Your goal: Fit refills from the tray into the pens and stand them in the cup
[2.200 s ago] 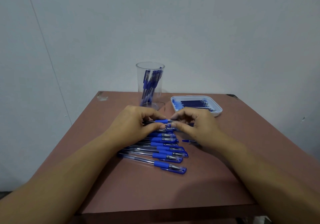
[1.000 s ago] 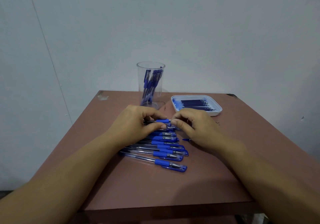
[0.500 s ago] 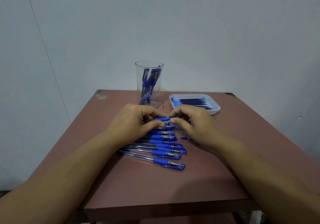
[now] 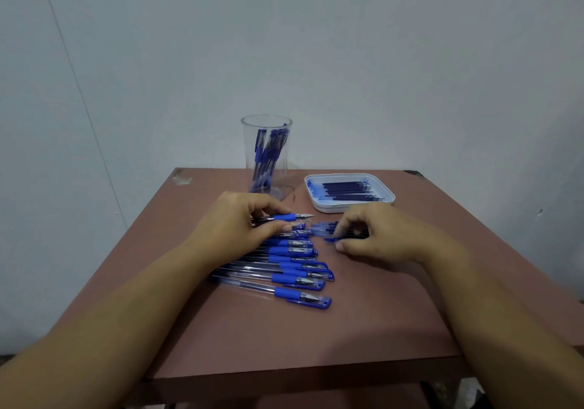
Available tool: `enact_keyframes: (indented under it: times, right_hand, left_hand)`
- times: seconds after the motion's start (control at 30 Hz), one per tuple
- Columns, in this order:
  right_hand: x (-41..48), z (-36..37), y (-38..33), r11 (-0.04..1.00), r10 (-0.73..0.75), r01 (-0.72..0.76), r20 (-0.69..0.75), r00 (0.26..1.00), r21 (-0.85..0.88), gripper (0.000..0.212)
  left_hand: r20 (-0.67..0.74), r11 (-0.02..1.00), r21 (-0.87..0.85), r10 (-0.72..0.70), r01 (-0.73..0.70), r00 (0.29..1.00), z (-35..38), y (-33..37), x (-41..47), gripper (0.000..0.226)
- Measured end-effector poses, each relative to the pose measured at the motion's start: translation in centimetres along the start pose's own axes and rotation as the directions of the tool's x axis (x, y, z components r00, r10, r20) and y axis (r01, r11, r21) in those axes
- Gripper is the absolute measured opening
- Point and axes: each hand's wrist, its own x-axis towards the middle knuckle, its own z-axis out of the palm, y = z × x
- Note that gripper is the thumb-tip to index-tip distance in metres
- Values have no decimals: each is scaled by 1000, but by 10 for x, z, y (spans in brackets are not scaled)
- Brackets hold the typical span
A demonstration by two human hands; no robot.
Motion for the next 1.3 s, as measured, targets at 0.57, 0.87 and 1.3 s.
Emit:
enact_keyframes:
  times: [0.57,0.87,1.3]
  right_hand:
    - [13,29,-26,930,-154,248,-325,933,271,10]
    - [13,34,-35,853,-87,251,-349,933,458,9]
    - [46,-21,-45,557,274,366,-581,767,745,28]
  left_hand:
    - [-55,983,74,172,-168,984,5,8,-2,19]
    - [-126,959,115,271,-258,954,7,10,-4,19]
    - [-288,977,212,70,-8,955,-35,-16,37,77]
